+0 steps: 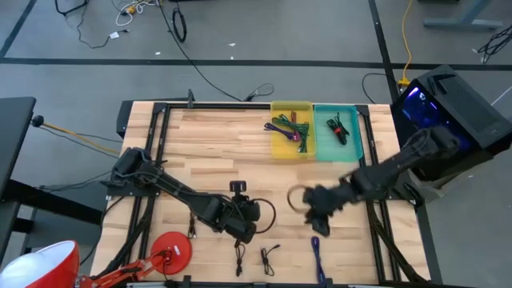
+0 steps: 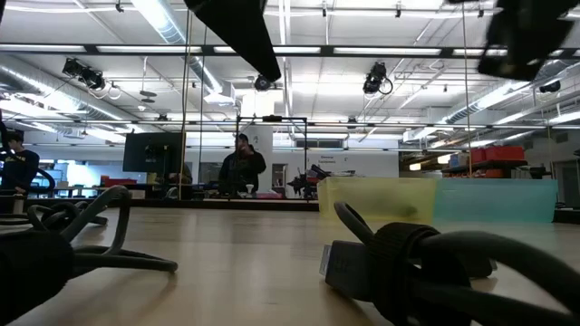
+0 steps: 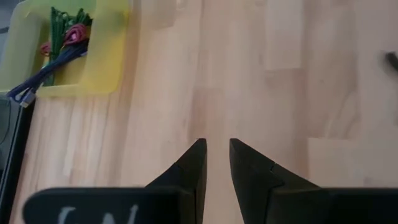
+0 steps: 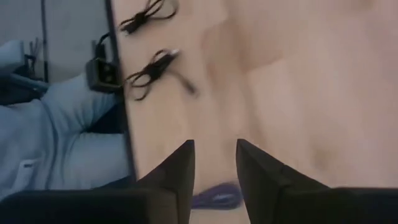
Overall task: Pick & Place USB Port
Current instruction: Put the violet black charger cable into the yellow bin
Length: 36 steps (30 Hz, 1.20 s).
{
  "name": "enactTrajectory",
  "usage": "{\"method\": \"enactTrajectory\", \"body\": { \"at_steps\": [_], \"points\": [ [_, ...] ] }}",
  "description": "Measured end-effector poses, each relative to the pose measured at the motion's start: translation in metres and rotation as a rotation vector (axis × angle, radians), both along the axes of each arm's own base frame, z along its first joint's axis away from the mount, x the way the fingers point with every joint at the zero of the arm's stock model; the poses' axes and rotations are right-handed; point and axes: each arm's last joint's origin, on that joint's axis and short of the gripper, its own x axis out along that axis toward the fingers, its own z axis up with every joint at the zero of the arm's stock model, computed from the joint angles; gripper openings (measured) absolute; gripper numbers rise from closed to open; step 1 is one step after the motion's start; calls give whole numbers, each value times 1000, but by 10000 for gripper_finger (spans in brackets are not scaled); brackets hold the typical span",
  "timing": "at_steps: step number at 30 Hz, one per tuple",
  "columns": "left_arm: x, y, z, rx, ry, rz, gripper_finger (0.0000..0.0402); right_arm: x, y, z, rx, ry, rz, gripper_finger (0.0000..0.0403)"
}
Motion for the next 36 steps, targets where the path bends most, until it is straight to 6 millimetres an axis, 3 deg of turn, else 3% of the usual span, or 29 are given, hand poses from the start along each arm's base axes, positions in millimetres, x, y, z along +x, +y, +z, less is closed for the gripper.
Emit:
{"method": "enactTrajectory", "body": {
  "at_steps": [6, 15, 20, 36],
  "points": [
    [-7, -15, 0, -42, -27, 10, 73, -20, 54, -16, 41, 55, -81, 116],
    [-16, -35, 1, -92, -72, -1, 73, -28, 114, -69, 146, 227, -134, 116],
    [-17, -40, 2, -117, -97, 5, 73, -27, 119, -87, 147, 315, -148, 116],
    [-17, -42, 2, -132, -110, 15, 73, -30, 113, -95, 59, 349, -227, 116]
  ]
}}
